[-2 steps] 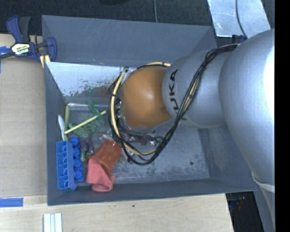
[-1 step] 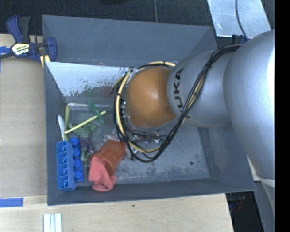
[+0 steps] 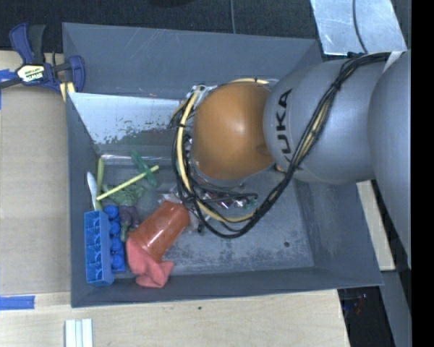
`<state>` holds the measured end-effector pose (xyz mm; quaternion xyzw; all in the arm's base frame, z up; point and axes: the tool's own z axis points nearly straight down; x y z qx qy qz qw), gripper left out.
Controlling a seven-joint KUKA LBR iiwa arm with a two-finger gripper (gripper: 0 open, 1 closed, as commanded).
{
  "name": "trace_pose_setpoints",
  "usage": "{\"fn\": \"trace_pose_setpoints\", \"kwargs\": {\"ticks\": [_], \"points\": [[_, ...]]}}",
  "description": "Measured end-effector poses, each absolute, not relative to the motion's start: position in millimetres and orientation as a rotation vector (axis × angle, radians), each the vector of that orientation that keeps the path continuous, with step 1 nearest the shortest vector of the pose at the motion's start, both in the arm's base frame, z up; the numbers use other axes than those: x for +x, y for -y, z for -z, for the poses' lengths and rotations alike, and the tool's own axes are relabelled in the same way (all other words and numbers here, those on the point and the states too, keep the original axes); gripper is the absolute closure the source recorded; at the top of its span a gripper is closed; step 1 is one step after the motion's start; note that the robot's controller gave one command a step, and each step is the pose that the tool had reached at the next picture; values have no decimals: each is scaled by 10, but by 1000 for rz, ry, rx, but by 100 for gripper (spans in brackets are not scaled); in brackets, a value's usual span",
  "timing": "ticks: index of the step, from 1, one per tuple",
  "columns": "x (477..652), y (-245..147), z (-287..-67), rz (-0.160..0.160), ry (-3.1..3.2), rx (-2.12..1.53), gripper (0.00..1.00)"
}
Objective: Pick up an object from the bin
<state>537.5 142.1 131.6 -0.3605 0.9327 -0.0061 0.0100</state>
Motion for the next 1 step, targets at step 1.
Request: {"fn": "trace_pose_setpoints", "kwargs": {"ticks": [1], "points": [[5358, -1305, -2066, 20, -2876, -1224, 100]]}}
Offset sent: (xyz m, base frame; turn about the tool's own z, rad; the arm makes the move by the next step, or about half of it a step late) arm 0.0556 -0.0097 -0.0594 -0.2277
